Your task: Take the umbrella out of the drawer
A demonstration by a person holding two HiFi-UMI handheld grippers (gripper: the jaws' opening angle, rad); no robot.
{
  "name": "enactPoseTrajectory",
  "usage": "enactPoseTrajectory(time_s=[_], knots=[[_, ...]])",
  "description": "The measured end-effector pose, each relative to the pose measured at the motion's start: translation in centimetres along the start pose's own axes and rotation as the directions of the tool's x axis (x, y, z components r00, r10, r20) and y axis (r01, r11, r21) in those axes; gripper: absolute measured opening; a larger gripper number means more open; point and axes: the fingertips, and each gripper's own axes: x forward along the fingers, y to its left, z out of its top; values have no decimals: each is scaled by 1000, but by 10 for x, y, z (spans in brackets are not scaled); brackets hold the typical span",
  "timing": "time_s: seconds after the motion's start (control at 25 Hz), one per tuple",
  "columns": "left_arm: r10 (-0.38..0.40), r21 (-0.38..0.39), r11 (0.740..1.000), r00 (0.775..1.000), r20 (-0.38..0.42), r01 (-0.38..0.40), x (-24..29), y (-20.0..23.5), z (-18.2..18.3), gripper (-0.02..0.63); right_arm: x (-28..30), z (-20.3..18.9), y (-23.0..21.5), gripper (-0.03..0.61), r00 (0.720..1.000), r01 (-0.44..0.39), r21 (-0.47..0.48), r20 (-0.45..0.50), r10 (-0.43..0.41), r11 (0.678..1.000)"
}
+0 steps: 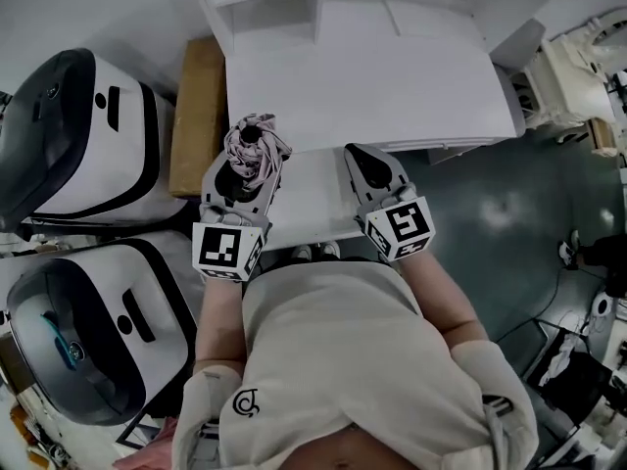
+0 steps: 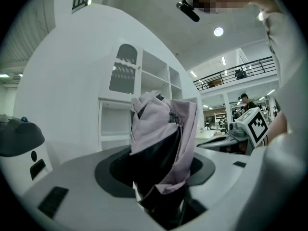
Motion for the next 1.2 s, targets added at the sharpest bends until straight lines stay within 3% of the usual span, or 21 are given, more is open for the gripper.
enactPoseTrajectory(time_s=[0.2, 0.52, 1.2], knots=[[50, 8, 999, 998, 50, -50, -14, 13, 17, 247, 8, 23, 7, 5, 998, -35, -16, 48, 36, 999], [83, -5, 997, 995, 56, -83, -17, 21, 21, 247, 10, 29, 16, 5, 994, -97, -24, 57, 98, 995], [28, 7, 1000, 999, 29, -28, -4, 3, 20, 247, 4, 28, 7, 4, 996, -66, -24, 58, 68, 998]])
